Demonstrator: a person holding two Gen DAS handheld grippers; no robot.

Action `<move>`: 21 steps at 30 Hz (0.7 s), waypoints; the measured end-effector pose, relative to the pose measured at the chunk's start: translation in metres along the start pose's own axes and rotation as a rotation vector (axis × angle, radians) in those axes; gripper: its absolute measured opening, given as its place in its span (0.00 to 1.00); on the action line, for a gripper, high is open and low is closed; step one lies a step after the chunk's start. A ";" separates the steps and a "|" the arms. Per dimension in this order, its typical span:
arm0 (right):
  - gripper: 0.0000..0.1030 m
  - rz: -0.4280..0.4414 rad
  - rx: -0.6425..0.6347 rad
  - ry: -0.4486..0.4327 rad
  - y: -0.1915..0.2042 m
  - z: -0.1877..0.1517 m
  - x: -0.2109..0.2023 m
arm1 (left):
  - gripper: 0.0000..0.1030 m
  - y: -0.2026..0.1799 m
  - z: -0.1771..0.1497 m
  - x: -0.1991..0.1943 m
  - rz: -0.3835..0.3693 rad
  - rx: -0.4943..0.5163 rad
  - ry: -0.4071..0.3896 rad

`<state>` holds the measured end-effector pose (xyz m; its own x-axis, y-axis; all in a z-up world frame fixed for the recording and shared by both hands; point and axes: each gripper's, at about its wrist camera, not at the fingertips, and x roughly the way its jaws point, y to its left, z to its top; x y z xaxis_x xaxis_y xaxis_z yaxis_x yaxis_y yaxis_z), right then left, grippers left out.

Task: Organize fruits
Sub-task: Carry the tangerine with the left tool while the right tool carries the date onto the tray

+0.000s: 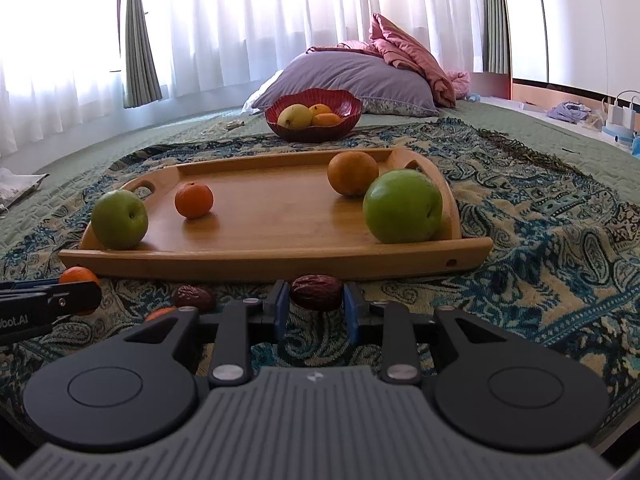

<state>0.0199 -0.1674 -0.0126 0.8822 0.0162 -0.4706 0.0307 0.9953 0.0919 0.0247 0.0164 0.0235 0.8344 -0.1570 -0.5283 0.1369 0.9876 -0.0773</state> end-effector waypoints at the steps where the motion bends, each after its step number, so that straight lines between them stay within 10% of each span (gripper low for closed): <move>1: 0.33 0.002 0.000 -0.003 0.000 0.001 -0.001 | 0.30 -0.002 0.002 0.000 -0.003 0.001 -0.003; 21: 0.33 -0.006 -0.049 -0.090 0.006 0.032 0.004 | 0.30 -0.039 0.048 0.035 -0.071 0.014 -0.038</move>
<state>0.0391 -0.1645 0.0143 0.9208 0.0042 -0.3900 0.0146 0.9989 0.0454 0.0738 -0.0279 0.0489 0.8419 -0.2273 -0.4894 0.2038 0.9737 -0.1015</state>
